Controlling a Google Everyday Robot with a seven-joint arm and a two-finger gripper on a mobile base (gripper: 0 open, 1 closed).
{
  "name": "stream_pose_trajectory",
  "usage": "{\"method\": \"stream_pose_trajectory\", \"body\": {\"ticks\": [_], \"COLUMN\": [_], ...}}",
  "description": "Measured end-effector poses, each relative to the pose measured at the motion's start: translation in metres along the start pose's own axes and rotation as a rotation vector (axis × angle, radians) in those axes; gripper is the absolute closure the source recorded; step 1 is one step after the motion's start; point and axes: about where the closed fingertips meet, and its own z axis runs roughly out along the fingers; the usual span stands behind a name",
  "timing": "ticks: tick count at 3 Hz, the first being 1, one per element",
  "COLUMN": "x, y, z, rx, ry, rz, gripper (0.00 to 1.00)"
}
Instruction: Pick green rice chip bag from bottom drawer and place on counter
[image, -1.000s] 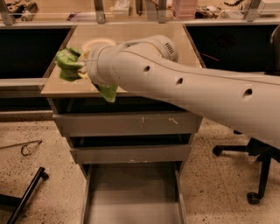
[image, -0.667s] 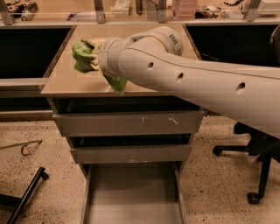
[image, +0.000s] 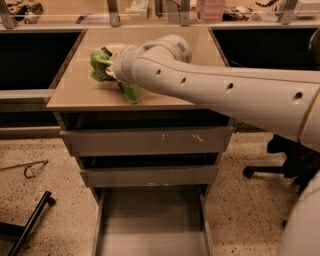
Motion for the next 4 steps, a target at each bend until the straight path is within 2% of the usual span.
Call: {"method": "stream_pose_trajectory", "body": {"ticks": [1,2,4], "x": [0.0138,0.0138,0.0137], "y": [0.0096,0.0096,0.0096], "z": [0.014,0.014,0.014], "rx": [-0.017,-0.017,-0.017], "ry": [-0.01,-0.01,-0.01], "rz": [0.056,0.056,0.056], "gripper": [1.0,0.81,0.35]}}
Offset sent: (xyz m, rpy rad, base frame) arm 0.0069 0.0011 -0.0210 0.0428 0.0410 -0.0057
